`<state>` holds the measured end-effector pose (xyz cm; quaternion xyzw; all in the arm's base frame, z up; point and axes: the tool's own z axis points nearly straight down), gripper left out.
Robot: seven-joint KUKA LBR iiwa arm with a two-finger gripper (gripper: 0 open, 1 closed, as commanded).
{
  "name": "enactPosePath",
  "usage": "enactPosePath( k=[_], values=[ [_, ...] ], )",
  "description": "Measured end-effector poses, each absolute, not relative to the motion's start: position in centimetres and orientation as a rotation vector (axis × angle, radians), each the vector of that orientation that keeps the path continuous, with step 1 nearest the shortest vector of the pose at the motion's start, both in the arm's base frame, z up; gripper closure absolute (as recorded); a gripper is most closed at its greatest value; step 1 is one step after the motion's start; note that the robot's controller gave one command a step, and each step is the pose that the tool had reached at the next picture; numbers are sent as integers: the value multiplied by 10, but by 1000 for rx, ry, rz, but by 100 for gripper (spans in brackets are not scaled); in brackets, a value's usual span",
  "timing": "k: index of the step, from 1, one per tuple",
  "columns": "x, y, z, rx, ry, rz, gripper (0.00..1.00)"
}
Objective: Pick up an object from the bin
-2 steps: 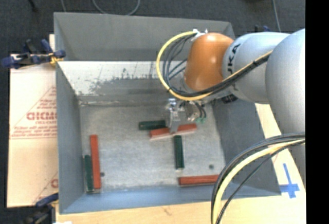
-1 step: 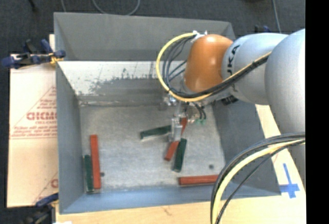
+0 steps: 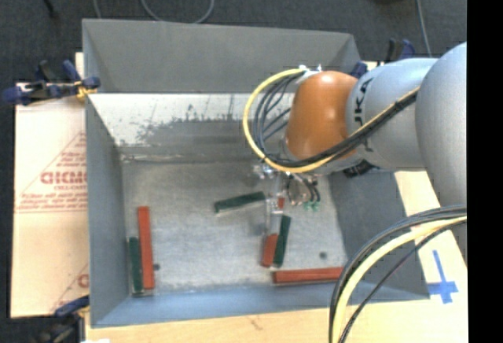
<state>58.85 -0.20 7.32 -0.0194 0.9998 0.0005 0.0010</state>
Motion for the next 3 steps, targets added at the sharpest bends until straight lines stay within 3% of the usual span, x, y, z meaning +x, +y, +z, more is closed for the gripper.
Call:
enactPosePath(
  k=[1, 2, 3],
  values=[
    [590, -2, 74, -59, 3136, 2, 100],
    [618, 11, 176, -55, 3127, 1, 100],
    [606, -14, 253, -11, 3128, -2, 100]
  ],
)
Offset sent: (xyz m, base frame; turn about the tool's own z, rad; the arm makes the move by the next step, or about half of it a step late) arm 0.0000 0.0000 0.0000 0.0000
